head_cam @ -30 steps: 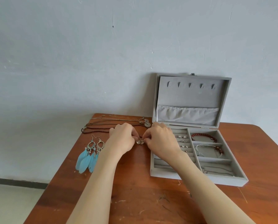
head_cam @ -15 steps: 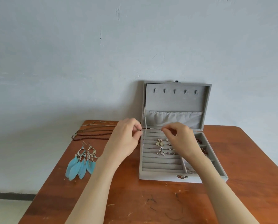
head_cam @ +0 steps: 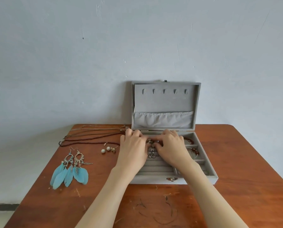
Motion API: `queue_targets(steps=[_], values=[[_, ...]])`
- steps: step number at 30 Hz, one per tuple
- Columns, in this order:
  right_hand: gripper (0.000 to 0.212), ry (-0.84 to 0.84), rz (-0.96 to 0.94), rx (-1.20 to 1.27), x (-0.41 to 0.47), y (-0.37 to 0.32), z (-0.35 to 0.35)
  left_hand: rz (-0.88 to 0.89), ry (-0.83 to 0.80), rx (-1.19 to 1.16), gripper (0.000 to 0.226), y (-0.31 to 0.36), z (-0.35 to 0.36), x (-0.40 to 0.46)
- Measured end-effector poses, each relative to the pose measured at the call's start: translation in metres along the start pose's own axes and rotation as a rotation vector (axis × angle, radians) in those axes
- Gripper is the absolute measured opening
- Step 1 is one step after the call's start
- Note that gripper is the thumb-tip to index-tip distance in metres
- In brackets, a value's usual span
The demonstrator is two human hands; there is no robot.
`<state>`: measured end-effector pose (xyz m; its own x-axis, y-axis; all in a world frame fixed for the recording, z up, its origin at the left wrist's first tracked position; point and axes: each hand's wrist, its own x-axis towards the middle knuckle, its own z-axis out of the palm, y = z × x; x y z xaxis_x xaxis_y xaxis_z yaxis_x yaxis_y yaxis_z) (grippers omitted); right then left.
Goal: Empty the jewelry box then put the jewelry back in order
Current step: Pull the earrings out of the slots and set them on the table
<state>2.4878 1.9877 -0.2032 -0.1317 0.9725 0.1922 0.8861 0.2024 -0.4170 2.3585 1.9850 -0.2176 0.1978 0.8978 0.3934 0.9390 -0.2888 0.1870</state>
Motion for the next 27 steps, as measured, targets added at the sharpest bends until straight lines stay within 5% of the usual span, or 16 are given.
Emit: queue_targets(steps=[27], values=[[0.01, 0.057, -0.017, 0.171, 0.002, -0.001, -0.005, -0.08, 0.052, -0.336, 0.007, -0.004, -0.017, 0.003]])
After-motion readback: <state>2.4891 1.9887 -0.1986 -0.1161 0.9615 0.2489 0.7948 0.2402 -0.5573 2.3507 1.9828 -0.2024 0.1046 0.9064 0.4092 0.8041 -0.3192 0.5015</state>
